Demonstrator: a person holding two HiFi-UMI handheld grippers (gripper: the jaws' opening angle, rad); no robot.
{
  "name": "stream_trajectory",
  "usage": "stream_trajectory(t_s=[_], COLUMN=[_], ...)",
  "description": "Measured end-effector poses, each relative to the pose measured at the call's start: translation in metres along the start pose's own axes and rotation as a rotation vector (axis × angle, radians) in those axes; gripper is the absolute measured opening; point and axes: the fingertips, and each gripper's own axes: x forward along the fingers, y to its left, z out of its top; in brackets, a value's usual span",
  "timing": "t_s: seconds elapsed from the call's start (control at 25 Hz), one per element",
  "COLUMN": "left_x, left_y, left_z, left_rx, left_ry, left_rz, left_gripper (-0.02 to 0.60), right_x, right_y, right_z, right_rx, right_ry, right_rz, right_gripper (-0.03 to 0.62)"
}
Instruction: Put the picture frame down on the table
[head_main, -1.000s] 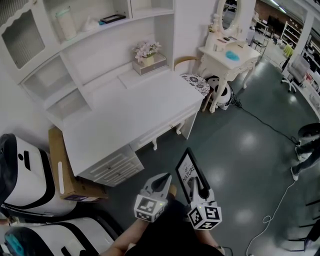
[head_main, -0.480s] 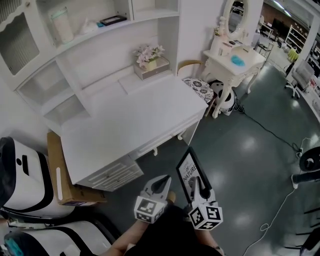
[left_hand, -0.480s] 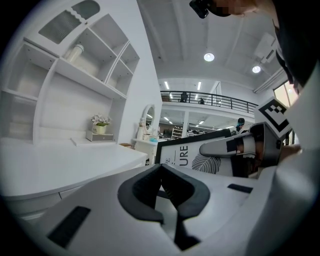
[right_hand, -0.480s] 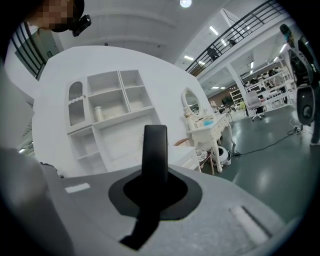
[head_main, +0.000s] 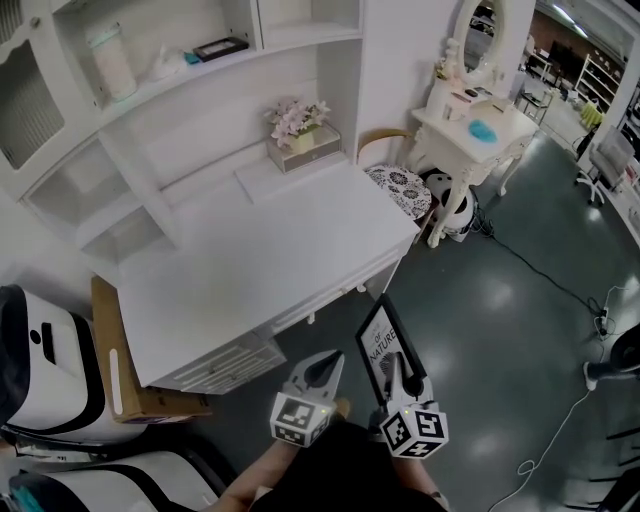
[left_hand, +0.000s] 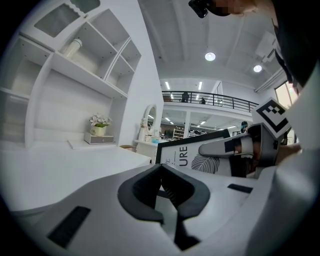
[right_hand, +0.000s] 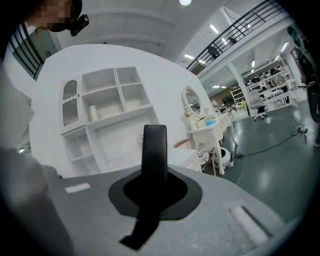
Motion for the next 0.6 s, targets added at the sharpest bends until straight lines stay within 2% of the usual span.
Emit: stream_trajectory(t_s=[0.6], left_x=[0.054], left_y=[0.033], left_z=[0.018], left_rx=[0.021], left_ry=[0.008], left_rz=[0.031], left_gripper=[0.012], right_x=[0.067], right_y=[-0.013], right_z=[0.022], right_rx=[0.028], right_ry=[-0.002], right_rz=[0.046], right_gripper=[0.014])
